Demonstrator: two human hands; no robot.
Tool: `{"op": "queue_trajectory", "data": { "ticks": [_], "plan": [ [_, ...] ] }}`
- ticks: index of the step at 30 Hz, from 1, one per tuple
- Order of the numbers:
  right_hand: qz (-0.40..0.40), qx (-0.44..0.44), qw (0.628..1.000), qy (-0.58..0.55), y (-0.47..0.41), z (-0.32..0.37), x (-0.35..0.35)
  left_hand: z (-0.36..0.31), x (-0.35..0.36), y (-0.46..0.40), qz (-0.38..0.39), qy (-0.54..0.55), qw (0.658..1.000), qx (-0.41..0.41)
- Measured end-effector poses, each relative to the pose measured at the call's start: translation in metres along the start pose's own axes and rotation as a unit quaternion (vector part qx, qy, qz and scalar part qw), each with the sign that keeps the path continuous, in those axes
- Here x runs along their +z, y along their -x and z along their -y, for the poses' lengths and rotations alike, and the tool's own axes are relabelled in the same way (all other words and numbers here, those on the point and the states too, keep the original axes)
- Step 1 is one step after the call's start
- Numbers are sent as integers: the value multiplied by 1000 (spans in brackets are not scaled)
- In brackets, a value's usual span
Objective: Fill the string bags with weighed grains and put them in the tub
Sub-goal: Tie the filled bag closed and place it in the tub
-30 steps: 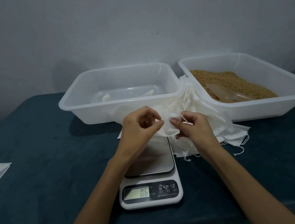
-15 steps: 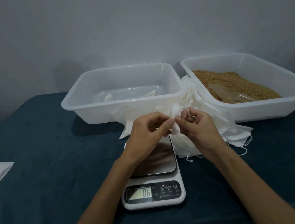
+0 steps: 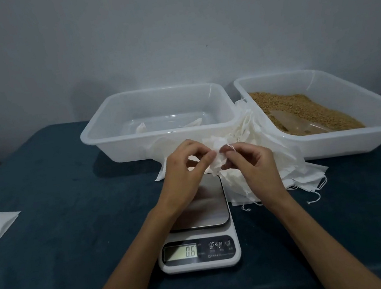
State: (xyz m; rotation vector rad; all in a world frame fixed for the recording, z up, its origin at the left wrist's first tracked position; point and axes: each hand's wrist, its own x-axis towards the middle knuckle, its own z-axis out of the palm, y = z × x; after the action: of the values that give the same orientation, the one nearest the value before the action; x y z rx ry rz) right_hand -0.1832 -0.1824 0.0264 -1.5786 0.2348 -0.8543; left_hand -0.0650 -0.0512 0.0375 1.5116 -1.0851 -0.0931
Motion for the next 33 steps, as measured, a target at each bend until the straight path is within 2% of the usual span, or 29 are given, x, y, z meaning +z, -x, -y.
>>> {"op": "queue_trajectory", "data": {
  "ticks": [3, 5, 7, 9, 11, 15, 20, 27, 33],
  "plan": [
    [21, 1, 1000, -1, 2, 1, -1, -2, 1, 2, 36, -23, 999, 28],
    [17, 18, 999, -22, 0, 2, -6, -3, 0, 2, 26, -28, 999, 17],
    [12, 60, 993, -103, -1, 5, -9, -4, -4, 0, -4, 1, 999, -50],
    [5, 93, 980, -178, -4, 6, -11, -7, -9, -2, 9, 59, 988, -143],
    [-9, 84, 984, -157, -4, 5, -11, -4, -11, -2, 31, 142, 972, -185],
    [-93, 20, 995, -6, -4, 1, -8, 1, -11, -2, -14, 190, 967, -172],
    [-68, 6, 997, -25, -1, 3, -7, 6, -11, -4, -34, 167, 969, -177],
    [-128, -3, 990, 53, 1, 0, -8, 9, -9, -5, -84, 135, 979, -125],
    [-106, 3, 994, 24, -1, 2, -8, 7, -7, -2, -88, 90, 989, -72]
  ]
}}
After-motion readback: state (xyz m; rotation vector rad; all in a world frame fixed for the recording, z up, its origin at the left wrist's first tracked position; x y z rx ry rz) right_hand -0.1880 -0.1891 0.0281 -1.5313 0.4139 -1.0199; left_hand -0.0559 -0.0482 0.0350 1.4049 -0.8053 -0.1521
